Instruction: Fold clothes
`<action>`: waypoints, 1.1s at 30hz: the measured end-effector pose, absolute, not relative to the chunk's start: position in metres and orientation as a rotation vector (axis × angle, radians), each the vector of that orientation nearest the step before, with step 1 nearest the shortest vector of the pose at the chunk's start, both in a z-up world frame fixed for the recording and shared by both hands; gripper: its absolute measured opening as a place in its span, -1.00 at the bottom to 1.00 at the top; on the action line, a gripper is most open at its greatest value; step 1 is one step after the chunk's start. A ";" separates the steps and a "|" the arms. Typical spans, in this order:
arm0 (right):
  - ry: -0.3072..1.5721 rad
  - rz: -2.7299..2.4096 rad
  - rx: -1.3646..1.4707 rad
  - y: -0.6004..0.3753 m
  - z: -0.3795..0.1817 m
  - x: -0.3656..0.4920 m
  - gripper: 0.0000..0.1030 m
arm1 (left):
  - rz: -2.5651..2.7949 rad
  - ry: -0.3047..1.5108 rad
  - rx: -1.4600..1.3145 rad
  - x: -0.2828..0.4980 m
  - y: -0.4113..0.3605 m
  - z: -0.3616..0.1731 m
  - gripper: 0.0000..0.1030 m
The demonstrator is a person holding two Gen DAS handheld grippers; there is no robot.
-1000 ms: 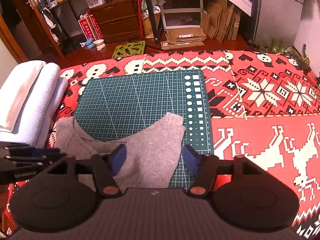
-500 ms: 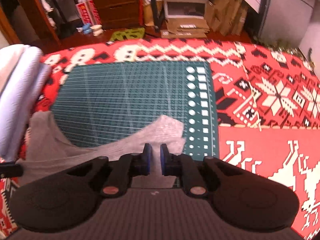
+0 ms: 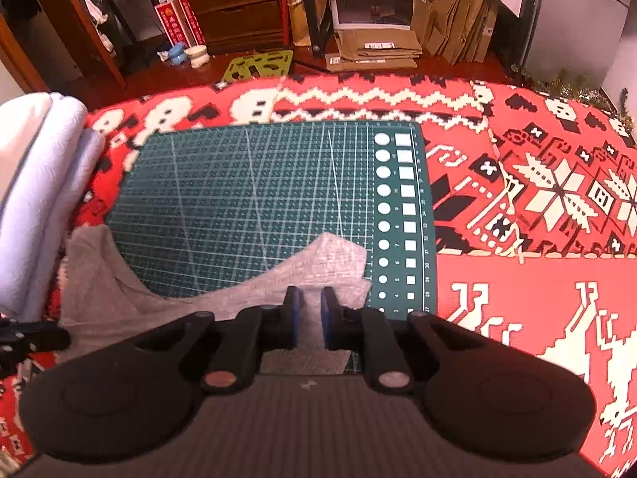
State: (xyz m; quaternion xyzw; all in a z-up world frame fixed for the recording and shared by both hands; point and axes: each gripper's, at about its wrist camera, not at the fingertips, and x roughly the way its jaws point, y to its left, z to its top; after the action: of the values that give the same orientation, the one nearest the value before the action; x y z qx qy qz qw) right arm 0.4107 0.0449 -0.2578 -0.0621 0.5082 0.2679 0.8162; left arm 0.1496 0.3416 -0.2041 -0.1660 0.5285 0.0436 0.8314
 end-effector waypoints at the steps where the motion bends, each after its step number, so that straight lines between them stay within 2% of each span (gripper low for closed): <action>1: 1.083 0.577 -0.127 0.044 -0.253 0.407 -0.72 | 0.094 1.122 -0.360 0.146 0.343 -0.202 -0.66; 10: 1.154 0.655 -0.099 0.036 -0.228 0.353 -0.71 | -0.019 1.190 -0.478 0.121 0.327 -0.199 -0.66; 21: 1.288 0.708 -0.092 0.036 -0.241 0.291 -0.73 | -0.093 1.299 -0.556 0.114 0.290 -0.223 -0.65; 22: 1.295 0.704 -0.087 0.036 -0.244 0.290 -0.73 | -0.091 1.296 -0.552 0.114 0.288 -0.224 -0.69; 23: 1.301 0.700 -0.083 0.036 -0.247 0.289 -0.73 | -0.085 1.291 -0.549 0.113 0.287 -0.224 -0.91; 33: 1.334 0.669 -0.079 0.031 -0.267 0.290 -0.73 | -0.065 1.283 -0.478 0.101 0.281 -0.207 -0.90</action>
State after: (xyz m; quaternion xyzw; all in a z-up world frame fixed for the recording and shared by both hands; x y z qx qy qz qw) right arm 0.2902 0.0311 -0.2668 -0.0359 0.6067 0.3042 0.7336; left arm 0.1015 0.2806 -0.2070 -0.2206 0.5924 -0.0298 0.7743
